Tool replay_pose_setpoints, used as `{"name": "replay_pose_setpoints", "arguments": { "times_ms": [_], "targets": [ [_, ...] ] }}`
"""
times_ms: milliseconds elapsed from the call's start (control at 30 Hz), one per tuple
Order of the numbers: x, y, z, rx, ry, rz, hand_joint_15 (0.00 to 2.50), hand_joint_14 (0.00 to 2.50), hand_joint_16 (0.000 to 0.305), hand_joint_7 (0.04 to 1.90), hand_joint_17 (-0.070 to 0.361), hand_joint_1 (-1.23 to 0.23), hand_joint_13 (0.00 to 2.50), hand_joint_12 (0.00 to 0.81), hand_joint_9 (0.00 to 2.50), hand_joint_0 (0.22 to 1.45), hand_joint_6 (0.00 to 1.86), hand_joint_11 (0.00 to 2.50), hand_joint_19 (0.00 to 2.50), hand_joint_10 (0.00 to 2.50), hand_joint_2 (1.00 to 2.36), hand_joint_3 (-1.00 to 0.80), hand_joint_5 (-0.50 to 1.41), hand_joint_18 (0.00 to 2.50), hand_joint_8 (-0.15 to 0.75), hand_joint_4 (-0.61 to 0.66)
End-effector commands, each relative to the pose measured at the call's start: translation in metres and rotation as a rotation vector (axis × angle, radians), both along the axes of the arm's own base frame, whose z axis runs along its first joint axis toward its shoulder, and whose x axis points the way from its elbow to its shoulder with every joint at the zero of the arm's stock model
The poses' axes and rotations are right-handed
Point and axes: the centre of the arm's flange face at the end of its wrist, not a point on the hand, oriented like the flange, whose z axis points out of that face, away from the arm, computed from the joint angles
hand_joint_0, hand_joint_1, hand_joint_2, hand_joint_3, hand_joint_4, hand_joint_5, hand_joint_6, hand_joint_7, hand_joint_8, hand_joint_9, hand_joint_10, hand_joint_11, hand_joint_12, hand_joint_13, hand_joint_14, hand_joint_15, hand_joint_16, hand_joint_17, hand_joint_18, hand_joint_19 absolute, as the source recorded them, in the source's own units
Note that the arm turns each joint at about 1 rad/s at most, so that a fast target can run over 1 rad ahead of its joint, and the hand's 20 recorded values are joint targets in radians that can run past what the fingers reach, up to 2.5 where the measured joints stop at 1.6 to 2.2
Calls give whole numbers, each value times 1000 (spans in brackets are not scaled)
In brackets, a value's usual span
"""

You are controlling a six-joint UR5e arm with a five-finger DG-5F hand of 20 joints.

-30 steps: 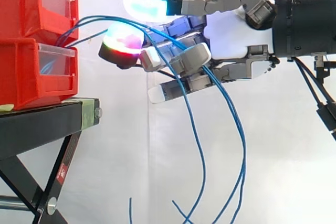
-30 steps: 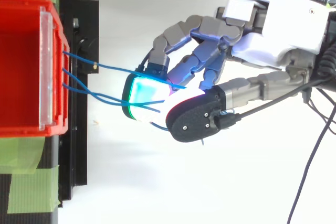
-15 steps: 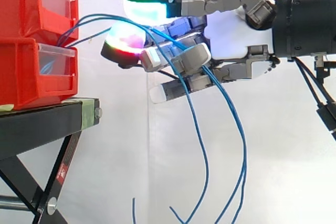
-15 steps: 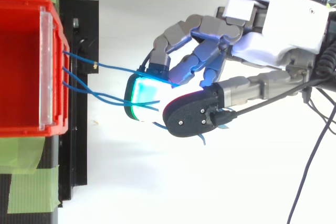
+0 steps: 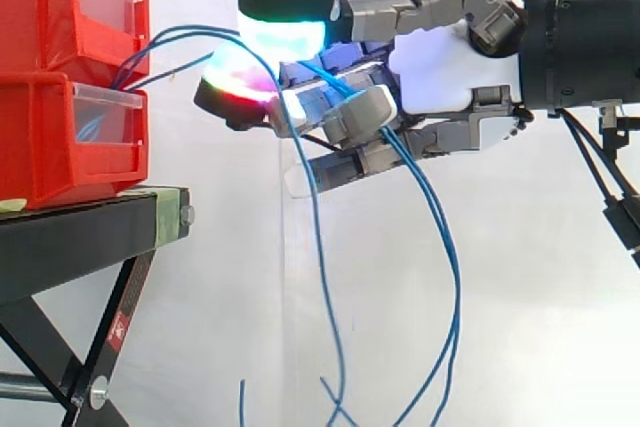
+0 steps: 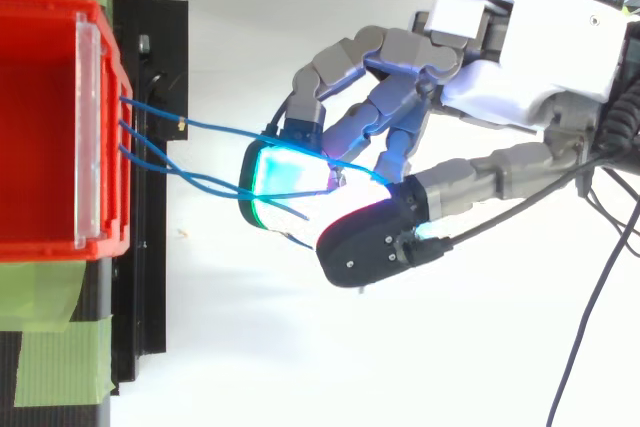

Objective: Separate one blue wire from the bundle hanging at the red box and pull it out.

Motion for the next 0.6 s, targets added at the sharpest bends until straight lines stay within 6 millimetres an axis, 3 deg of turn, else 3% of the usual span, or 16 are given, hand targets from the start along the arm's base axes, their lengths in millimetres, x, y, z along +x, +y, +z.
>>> {"name": "replay_pose_setpoints", "arguments": {
  "times_ms": [0,300,567],
  "targets": [
    [0,0,0,0,0,0,1322,19,59,887,132,-939,1440,382,885,678,917,1198,501,15,1010,-369,-226,776,356,217],
    [0,0,0,0,0,-3,1315,18,59,857,134,-700,1478,388,937,600,910,1192,546,13,1007,-418,-221,784,365,237],
    [0,0,-1,0,1,-3,1313,18,60,869,134,-628,1494,387,965,606,906,1191,555,13,1011,-383,-216,796,366,237]
  ]
}}
